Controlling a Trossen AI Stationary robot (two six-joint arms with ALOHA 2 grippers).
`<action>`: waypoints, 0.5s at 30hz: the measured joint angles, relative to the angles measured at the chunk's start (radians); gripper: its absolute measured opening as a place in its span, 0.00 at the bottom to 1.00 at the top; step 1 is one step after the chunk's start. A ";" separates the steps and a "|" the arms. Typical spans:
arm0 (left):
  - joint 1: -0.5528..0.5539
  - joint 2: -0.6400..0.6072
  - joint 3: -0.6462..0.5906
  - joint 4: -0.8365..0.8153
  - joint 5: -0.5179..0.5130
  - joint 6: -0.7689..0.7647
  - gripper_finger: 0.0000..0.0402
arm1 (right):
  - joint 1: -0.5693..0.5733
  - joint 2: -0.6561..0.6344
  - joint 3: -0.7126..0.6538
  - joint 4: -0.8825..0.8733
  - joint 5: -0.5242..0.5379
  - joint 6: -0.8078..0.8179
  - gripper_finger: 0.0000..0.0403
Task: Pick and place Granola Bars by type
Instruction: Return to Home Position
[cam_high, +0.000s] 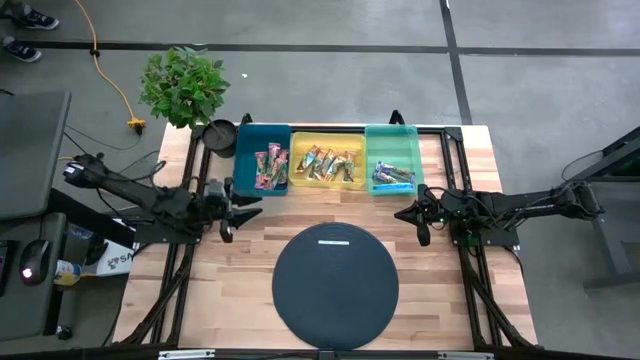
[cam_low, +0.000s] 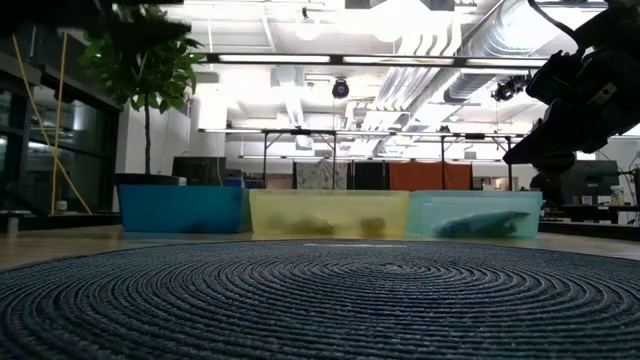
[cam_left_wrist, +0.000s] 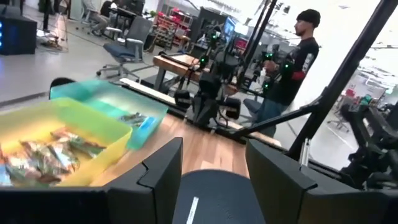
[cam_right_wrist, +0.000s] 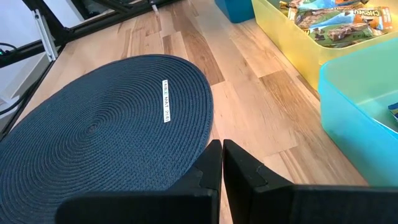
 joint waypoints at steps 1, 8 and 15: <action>0.000 0.005 -0.026 0.029 -0.001 0.000 0.43 | 0.000 0.000 0.000 0.000 0.000 0.000 0.00; 0.006 0.020 -0.150 0.068 -0.031 0.008 0.43 | 0.000 0.000 0.000 0.000 0.000 0.000 0.00; 0.159 0.019 -0.237 0.194 0.163 0.027 0.35 | 0.000 0.000 0.000 0.000 0.000 0.000 0.00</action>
